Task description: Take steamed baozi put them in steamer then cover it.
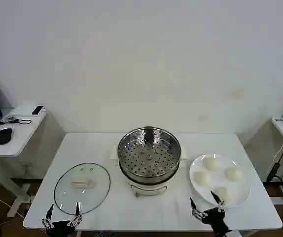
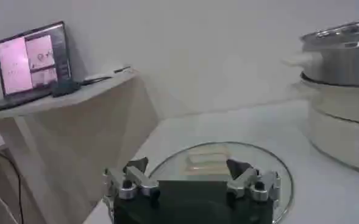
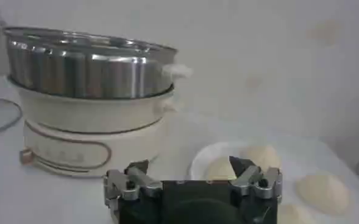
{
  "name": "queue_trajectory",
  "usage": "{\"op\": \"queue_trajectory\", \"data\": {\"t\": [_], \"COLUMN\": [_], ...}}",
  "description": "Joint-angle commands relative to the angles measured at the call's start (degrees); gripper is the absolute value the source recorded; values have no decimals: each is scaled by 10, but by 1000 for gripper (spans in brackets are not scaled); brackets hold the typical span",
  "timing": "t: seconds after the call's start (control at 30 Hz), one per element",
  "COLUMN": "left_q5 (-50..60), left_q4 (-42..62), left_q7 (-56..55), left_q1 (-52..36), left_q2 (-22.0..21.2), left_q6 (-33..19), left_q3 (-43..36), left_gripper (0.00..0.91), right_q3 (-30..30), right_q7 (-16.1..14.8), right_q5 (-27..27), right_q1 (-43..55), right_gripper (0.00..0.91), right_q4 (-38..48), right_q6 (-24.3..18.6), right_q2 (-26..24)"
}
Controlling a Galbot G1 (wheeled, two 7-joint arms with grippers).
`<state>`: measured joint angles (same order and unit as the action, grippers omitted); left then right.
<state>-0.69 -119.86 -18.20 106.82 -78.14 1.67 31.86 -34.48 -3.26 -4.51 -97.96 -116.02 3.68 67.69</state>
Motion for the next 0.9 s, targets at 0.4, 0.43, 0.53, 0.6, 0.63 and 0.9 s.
{"op": "queue_trajectory", "data": {"t": [0.4, 0.43, 0.53, 0.6, 0.63, 0.9], "left_q5": [51, 54, 58, 63, 67, 89], "left_q4": [-57, -54, -52, -51, -51, -54], "left_q7": [43, 41, 37, 36, 37, 35], "left_q1": [-5, -5, -2, -2, -1, 1], "left_q2": [4, 3, 0, -1, -1, -6], "left_q6": [56, 54, 49, 45, 39, 27], "left_q3": [16, 16, 18, 22, 22, 25], "left_gripper": [907, 907, 907, 907, 907, 907], "right_q3": [-78, -76, -49, 0, 17, 257], "right_q7": [-141, -158, -250, -293, -320, -480], "right_q5": [100, 116, 143, 158, 158, 258], "right_q1": [182, 197, 271, 325, 346, 596], "right_gripper": [907, 907, 907, 907, 907, 907], "right_q4": [94, 106, 140, 171, 186, 305], "right_q6": [129, 129, 131, 130, 128, 49], "right_q2": [-266, -290, -361, -396, -409, -435]}}
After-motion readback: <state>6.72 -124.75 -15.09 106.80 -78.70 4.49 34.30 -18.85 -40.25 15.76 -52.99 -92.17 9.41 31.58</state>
